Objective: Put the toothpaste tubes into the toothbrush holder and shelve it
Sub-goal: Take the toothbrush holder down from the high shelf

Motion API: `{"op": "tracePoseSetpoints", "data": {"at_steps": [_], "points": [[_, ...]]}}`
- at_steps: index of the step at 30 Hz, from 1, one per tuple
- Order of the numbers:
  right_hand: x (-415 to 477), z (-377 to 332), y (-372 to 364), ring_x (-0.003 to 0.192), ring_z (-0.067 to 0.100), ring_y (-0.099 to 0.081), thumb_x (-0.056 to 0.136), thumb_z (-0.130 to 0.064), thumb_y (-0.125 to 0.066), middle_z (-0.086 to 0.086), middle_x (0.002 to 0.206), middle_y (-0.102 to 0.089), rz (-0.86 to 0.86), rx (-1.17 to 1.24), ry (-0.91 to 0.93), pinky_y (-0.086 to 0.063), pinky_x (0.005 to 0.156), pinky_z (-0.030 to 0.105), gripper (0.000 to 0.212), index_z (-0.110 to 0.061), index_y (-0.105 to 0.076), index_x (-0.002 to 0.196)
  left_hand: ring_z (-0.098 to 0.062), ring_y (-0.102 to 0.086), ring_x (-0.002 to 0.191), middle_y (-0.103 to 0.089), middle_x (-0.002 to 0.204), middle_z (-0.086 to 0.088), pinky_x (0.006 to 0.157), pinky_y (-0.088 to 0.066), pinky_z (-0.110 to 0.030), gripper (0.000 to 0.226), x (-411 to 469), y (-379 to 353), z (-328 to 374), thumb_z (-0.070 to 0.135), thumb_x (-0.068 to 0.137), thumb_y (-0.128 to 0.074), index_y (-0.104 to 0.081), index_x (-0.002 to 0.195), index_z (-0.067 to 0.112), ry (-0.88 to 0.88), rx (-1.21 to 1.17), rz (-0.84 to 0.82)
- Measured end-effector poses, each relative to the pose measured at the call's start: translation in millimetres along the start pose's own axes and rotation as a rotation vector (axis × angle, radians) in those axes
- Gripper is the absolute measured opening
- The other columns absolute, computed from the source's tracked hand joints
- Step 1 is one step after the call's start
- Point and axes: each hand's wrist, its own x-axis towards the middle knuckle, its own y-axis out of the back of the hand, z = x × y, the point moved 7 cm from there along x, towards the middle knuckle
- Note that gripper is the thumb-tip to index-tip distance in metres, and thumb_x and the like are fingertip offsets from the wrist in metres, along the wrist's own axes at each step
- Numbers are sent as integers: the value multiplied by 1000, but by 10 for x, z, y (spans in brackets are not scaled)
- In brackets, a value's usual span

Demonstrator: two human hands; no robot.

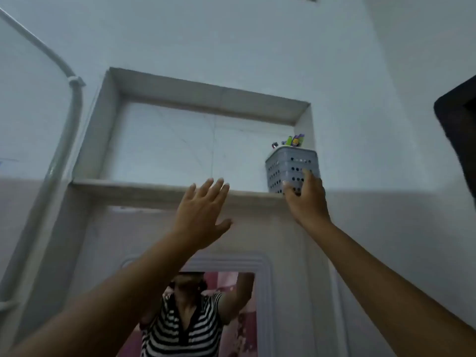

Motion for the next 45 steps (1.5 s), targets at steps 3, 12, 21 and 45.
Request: {"op": "tracePoseSetpoints", "data": {"at_steps": [3,12,21,45], "points": [[219,237,13,142,40,-40,100,-46,-61,21,152,-39,7,-35,-152,-44,111,51,73,-6,-33,154,-23,-8,152,-9,164,-4,123,-13,-48,83,107,-202,-64,61,92,-39,-9,155,16,27,15,-39],[492,157,-192,140,36,-39,63,-77,-80,16,150,-37,9,-208,-332,-36,111,51,122,-12,-29,152,-28,-32,145,-39,154,-6,119,-19,-51,81,116,-445,-71,49,79,-45,-31,151,14,59,-50,177],[567,-80,-228,133,37,-49,62,-55,-91,13,145,-37,67,72,-307,-45,110,57,111,-9,-32,143,-23,-20,149,-28,160,-2,123,-8,-45,91,122,-341,-72,60,73,-14,-23,153,19,65,-154,86],[-4214,1481,-169,115,13,-62,61,-24,-89,8,120,-59,-602,582,-461,-56,76,24,66,-17,-45,110,-13,-68,107,-72,115,1,80,-56,-20,65,-3308,-1135,1505,5,66,-85,-58,124,15,665,-1738,-477]]}}
